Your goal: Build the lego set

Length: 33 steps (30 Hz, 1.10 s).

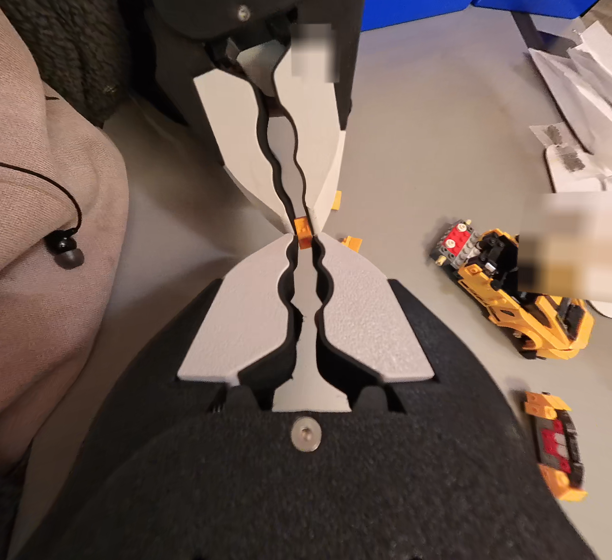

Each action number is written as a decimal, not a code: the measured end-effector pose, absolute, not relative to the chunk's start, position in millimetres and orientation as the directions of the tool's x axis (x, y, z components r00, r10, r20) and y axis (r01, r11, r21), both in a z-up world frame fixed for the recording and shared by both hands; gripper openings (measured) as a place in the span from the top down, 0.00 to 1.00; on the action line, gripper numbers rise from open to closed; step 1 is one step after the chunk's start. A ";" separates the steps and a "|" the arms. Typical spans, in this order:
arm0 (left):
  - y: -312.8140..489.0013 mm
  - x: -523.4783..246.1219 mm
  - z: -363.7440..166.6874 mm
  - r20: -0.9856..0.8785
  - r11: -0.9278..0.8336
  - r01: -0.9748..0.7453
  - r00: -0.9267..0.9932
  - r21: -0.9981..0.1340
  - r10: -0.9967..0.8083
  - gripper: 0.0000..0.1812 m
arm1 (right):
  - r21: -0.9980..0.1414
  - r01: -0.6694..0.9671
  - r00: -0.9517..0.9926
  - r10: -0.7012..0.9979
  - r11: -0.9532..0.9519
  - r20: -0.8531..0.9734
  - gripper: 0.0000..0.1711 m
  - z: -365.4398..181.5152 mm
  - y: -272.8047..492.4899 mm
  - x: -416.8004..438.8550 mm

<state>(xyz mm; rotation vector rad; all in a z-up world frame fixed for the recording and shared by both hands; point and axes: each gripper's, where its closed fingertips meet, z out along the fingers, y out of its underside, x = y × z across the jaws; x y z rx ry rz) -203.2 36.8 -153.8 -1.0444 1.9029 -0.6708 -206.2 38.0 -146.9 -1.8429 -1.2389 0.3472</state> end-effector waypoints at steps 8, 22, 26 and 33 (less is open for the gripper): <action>35.6 -210.3 -133.8 0.404 -0.233 -0.451 -0.330 -0.861 -0.854 0.96 | -0.827 0.560 0.459 0.848 -0.043 0.266 0.89 -132.3 38.2 -207.7; 30.3 -211.5 -127.0 0.663 -0.466 -0.497 -0.361 -0.732 -0.656 0.96 | -0.835 0.551 0.466 0.823 0.017 0.325 0.96 -127.6 45.2 -214.5; 39.8 -211.4 -132.7 0.469 -0.296 -0.449 -0.343 -0.843 -0.814 0.92 | -0.880 0.433 0.527 0.847 -0.194 0.073 0.96 -133.1 46.1 -203.5; 56.9 -209.1 -165.0 0.054 0.092 -0.499 -0.270 -0.862 -0.961 0.95 | -0.746 0.246 0.573 0.714 -0.619 -0.403 0.96 -159.0 49.0 -186.5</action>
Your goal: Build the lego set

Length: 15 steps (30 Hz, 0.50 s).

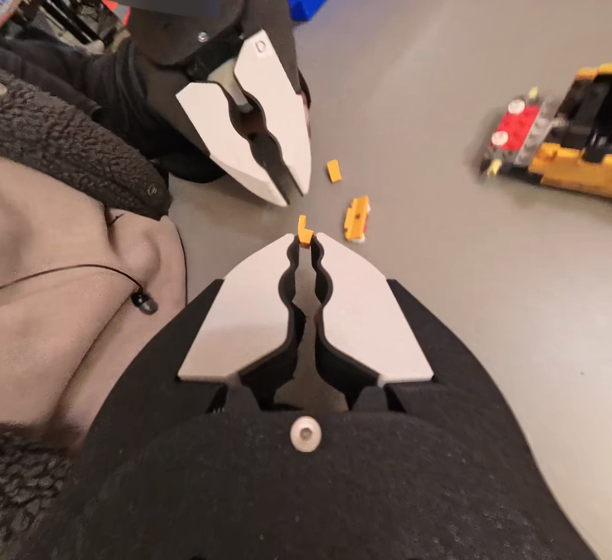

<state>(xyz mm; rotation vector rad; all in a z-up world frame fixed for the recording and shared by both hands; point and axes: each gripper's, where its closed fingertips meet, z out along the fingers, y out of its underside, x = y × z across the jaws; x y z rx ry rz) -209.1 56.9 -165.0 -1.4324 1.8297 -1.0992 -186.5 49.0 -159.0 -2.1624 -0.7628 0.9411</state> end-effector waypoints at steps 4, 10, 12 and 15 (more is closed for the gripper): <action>81.3 -212.2 -181.4 -0.081 0.178 -0.569 -0.192 -0.803 -0.978 0.95 | -0.635 0.296 0.579 0.663 -0.713 -0.474 0.96 -177.6 48.9 -178.6; 86.6 -207.9 -192.3 -0.144 0.244 -0.606 -0.209 -0.757 -0.967 0.92 | -0.561 0.427 0.585 0.690 -0.709 -0.426 0.96 -194.6 51.6 -180.4; 91.9 -206.9 -199.9 -0.194 0.303 -0.635 -0.238 -0.711 -0.952 0.90 | -0.552 0.466 0.593 0.707 -0.692 -0.385 0.96 -199.9 53.6 -180.4; 92.0 -200.9 -204.5 -0.216 0.379 -0.636 -0.321 -0.672 -0.922 0.87 | -0.556 0.503 0.587 0.734 -0.662 -0.342 0.96 -201.4 54.6 -182.6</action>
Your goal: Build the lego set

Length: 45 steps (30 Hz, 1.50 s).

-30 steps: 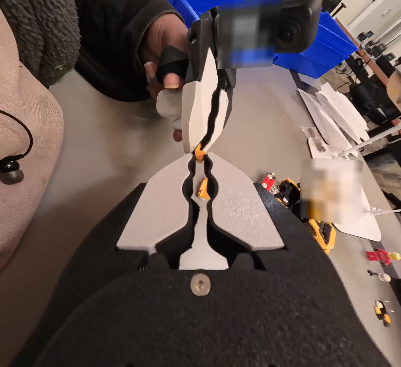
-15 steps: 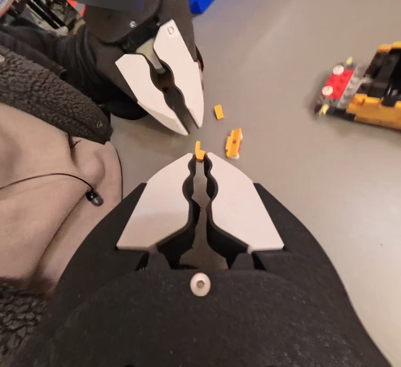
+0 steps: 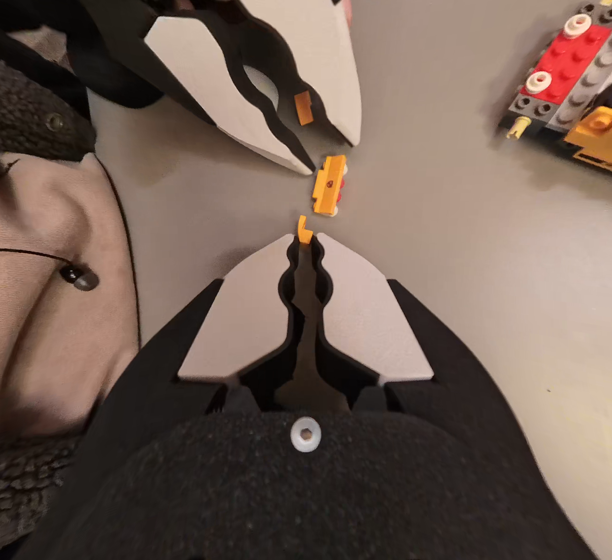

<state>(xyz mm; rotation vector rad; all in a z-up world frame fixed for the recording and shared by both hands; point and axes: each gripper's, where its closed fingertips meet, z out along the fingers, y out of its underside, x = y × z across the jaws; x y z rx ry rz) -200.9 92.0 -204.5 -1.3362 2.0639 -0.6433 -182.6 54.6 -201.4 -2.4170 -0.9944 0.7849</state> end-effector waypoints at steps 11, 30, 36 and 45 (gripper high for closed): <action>81.2 -189.0 -209.2 0.039 0.267 -0.703 -0.386 -0.659 -0.922 0.92 | -0.579 0.596 0.568 0.802 -0.557 -0.186 0.96 -203.6 55.1 -179.4; 64.1 -194.1 -202.4 0.133 0.199 -0.680 -0.404 -0.705 -0.905 0.92 | -0.673 0.617 0.490 0.869 -0.407 -0.076 0.96 -200.3 56.5 -182.9; 64.0 -195.0 -204.3 0.104 0.232 -0.678 -0.416 -0.698 -0.903 0.92 | -0.665 0.628 0.492 0.868 -0.405 -0.064 0.95 -201.4 57.5 -182.9; 64.3 -193.3 -208.0 0.060 0.268 -0.677 -0.419 -0.686 -0.906 0.89 | -0.612 0.681 0.527 0.849 -0.401 0.030 0.96 -206.8 60.7 -179.8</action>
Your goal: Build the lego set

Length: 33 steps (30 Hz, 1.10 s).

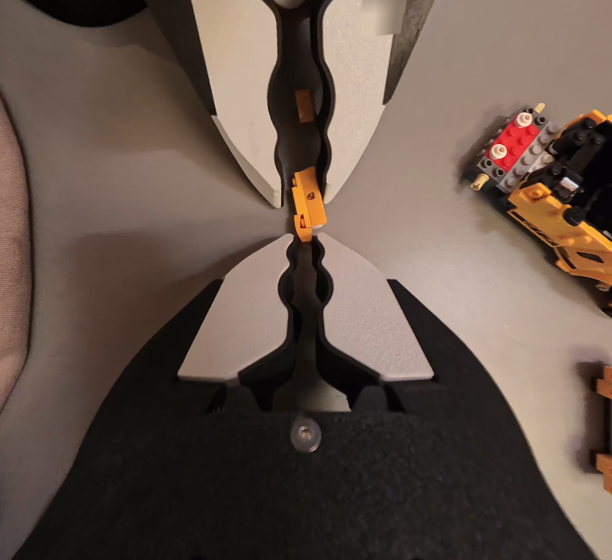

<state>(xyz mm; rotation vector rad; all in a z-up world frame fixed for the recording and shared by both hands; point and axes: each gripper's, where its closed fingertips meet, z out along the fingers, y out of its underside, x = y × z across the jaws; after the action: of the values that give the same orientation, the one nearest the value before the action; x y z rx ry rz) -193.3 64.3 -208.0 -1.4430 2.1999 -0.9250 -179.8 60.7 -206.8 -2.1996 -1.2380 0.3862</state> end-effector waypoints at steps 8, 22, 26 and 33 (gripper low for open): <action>63.8 -185.6 -208.3 0.017 0.298 -0.670 -0.420 -0.680 -0.907 0.87 | -0.596 0.697 0.527 0.848 -0.399 0.049 0.96 -207.8 62.3 -179.8; 65.1 -181.4 -208.3 -0.054 0.360 -0.630 -0.451 -0.688 -0.891 0.91 | -0.586 0.728 0.506 0.855 -0.354 0.112 0.95 -207.8 63.2 -179.4; 63.0 -182.9 -208.3 -0.040 0.360 -0.624 -0.465 -0.693 -0.884 0.91 | -0.599 0.739 0.482 0.863 -0.308 0.151 0.91 -206.7 64.0 -178.9; 55.7 -185.5 -208.4 -0.038 0.391 -0.610 -0.509 -0.689 -0.860 0.91 | -0.597 0.775 0.385 0.903 -0.206 0.189 0.88 -205.9 60.6 -185.5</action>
<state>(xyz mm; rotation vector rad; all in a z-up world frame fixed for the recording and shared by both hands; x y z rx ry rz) -185.5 55.7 -208.4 -1.2692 2.2650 -0.8773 -185.5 60.6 -205.9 -2.0270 -1.4355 0.2663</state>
